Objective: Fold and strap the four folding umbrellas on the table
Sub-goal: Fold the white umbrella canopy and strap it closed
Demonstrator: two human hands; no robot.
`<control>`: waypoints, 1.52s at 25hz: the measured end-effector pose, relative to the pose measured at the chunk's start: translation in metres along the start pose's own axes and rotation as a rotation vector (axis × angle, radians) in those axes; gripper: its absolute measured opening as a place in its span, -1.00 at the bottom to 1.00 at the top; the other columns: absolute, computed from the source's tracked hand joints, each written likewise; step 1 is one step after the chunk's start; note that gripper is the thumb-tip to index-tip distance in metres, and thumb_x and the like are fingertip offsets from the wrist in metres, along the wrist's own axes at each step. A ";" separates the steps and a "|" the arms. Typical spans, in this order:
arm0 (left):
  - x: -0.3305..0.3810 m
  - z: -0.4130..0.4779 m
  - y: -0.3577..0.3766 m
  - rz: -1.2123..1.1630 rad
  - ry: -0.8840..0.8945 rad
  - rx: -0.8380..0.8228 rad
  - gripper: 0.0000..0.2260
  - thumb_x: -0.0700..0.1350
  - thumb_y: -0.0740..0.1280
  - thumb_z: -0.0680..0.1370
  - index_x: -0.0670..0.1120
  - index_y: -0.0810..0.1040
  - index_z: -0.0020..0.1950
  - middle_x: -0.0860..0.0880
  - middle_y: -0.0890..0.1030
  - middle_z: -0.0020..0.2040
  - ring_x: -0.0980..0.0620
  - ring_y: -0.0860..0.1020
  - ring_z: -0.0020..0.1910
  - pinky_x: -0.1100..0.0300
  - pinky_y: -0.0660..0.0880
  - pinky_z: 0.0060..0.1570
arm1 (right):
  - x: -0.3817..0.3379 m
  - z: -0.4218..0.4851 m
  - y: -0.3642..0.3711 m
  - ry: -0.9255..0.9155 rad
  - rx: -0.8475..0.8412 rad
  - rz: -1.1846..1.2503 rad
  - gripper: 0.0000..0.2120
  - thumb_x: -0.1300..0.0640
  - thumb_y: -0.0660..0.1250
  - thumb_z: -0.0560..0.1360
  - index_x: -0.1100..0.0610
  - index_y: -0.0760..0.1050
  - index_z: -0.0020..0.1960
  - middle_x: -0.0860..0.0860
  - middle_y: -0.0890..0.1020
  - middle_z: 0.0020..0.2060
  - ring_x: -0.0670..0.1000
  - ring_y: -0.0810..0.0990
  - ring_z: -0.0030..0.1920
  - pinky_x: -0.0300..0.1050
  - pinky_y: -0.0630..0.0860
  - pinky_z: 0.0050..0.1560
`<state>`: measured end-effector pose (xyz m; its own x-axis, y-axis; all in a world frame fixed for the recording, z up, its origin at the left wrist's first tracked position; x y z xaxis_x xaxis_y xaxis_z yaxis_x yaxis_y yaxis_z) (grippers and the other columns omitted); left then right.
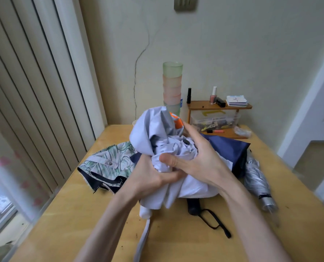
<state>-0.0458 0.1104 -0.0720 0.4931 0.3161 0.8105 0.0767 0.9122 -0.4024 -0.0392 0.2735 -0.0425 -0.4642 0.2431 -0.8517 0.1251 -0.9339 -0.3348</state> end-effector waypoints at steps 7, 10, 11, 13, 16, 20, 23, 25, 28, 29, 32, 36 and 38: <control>-0.021 -0.005 -0.006 -0.116 -0.186 -0.186 -0.26 -0.20 0.70 0.33 -0.03 0.49 0.44 0.26 0.71 0.17 0.34 0.63 0.15 0.38 0.51 0.12 | 0.017 -0.001 -0.003 0.000 0.068 -0.288 -0.46 -0.04 0.61 0.35 -0.18 0.54 0.29 -0.21 0.73 0.00 -0.15 0.71 0.03 0.05 0.64 0.09; -0.018 0.000 -0.048 -0.225 -0.080 0.113 0.14 0.11 0.62 0.34 0.18 -0.06 0.72 0.14 0.33 0.63 0.21 0.42 0.51 0.26 0.47 0.34 | 0.026 -0.003 0.003 0.042 0.017 -0.356 -0.31 -0.17 0.57 0.29 -0.25 0.48 0.40 -0.30 0.70 0.10 -0.22 0.68 0.13 0.06 0.63 0.18; -0.008 0.000 -0.051 -0.216 0.020 0.182 -0.03 0.26 0.52 0.44 0.31 -0.02 0.68 0.24 0.21 0.67 0.22 0.28 0.60 0.22 0.35 0.48 | 0.028 -0.002 0.005 0.044 0.008 -0.344 -0.28 -0.19 0.58 0.29 -0.26 0.46 0.41 -0.32 0.69 0.13 -0.23 0.66 0.17 0.04 0.62 0.22; 0.005 0.001 -0.043 -0.097 0.143 0.165 -0.46 0.23 0.31 0.64 0.26 0.28 0.61 0.25 0.32 0.62 0.21 0.25 0.62 0.20 0.26 0.56 | 0.030 0.000 0.008 0.018 -0.014 -0.311 -0.20 -0.16 0.63 0.31 -0.30 0.40 0.48 -0.34 0.61 0.28 -0.25 0.58 0.31 -0.05 0.55 0.33; -0.012 0.005 -0.027 0.116 0.134 0.095 -0.66 -0.08 0.32 0.72 0.12 0.52 0.50 0.16 0.64 0.32 0.18 0.56 0.35 0.13 0.49 0.37 | 0.032 -0.002 0.003 0.010 -0.034 -0.273 -0.08 -0.12 0.68 0.35 -0.35 0.27 0.57 -0.40 0.41 0.44 -0.39 0.36 0.45 -0.39 0.36 0.38; -0.033 0.004 -0.034 0.205 -0.047 0.127 -0.68 0.01 0.27 0.72 0.14 0.49 0.49 0.27 0.55 0.37 0.48 0.41 0.34 0.49 0.35 0.28 | 0.039 -0.005 -0.012 0.063 -0.051 -0.302 -0.23 -0.14 0.66 0.38 -0.32 0.41 0.50 -0.50 0.40 0.33 -0.54 0.33 0.33 -0.62 0.26 0.22; -0.038 0.000 -0.034 0.139 -0.237 -0.049 -0.80 0.15 0.18 0.70 0.17 0.56 0.17 0.34 0.55 0.13 0.52 0.48 0.12 0.43 0.40 0.13 | 0.049 -0.003 -0.022 0.097 -0.019 -0.289 -0.41 -0.13 0.65 0.39 -0.25 0.53 0.37 -0.36 0.53 0.30 -0.41 0.45 0.32 -0.49 0.36 0.24; -0.045 -0.001 -0.037 0.401 -0.195 -0.110 -0.64 0.25 0.13 0.70 0.06 0.58 0.01 0.17 0.55 0.14 0.32 0.49 0.19 0.15 0.42 0.25 | 0.056 -0.002 -0.024 0.098 0.038 -0.272 -0.58 -0.04 0.65 0.42 -0.18 0.59 0.22 -0.26 0.63 0.20 -0.29 0.55 0.26 -0.39 0.42 0.23; -0.034 0.000 -0.045 0.219 -0.088 0.014 -0.53 0.00 0.30 0.71 0.09 0.34 0.63 0.11 0.38 0.56 0.13 0.35 0.55 0.22 0.32 0.48 | 0.060 -0.001 -0.021 0.075 0.108 -0.221 -0.70 0.11 0.63 0.44 -0.06 0.61 0.08 -0.21 0.69 0.05 -0.23 0.60 0.16 -0.36 0.44 0.19; -0.032 -0.002 -0.045 -0.038 -0.093 0.057 -0.39 -0.06 0.35 0.69 0.20 0.18 0.68 0.16 0.38 0.59 0.14 0.36 0.57 0.24 0.32 0.50 | 0.059 0.000 -0.020 0.057 0.119 -0.199 -0.72 0.14 0.62 0.44 -0.03 0.60 0.05 -0.19 0.69 0.02 -0.21 0.61 0.14 -0.36 0.43 0.18; -0.027 -0.002 -0.033 -0.359 -0.239 0.088 -0.28 0.18 0.47 0.57 0.48 0.13 0.59 0.19 0.33 0.63 -0.21 0.33 0.57 -0.16 0.39 0.51 | 0.051 0.002 -0.018 -0.043 0.159 -0.123 -0.76 0.18 0.60 0.45 0.04 0.59 0.02 -0.05 0.68 -0.05 -0.04 0.64 0.08 -0.22 0.49 0.15; -0.027 0.001 -0.032 -0.709 -0.304 0.162 -0.60 0.11 0.33 0.68 0.18 0.46 0.53 -0.06 0.59 0.45 -0.10 0.62 0.36 -0.05 0.56 0.30 | 0.041 0.002 -0.022 -0.097 0.205 -0.024 -0.73 0.20 0.63 0.44 0.12 0.58 0.01 0.10 0.67 -0.08 0.06 0.63 0.00 -0.14 0.50 0.09; -0.027 0.000 -0.040 -0.887 -0.284 0.090 -0.63 -0.05 0.33 0.68 0.07 0.53 0.50 -0.08 0.64 0.38 -0.10 0.65 0.30 -0.05 0.52 0.29 | 0.040 0.001 -0.024 -0.092 0.214 0.022 -0.72 0.14 0.60 0.40 0.13 0.58 0.02 0.10 0.69 -0.06 0.07 0.64 -0.02 -0.10 0.53 0.05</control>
<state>-0.0620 0.0647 -0.0781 0.0553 -0.4640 0.8841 0.2500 0.8637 0.4377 -0.0618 0.3052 -0.0678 -0.5426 0.2064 -0.8143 -0.0482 -0.9754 -0.2151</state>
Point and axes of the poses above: each hand's wrist, its own z-axis towards the middle knuckle, its own y-axis out of the palm, x = y × z, the point moved 2 cm from there along z, towards the middle knuckle
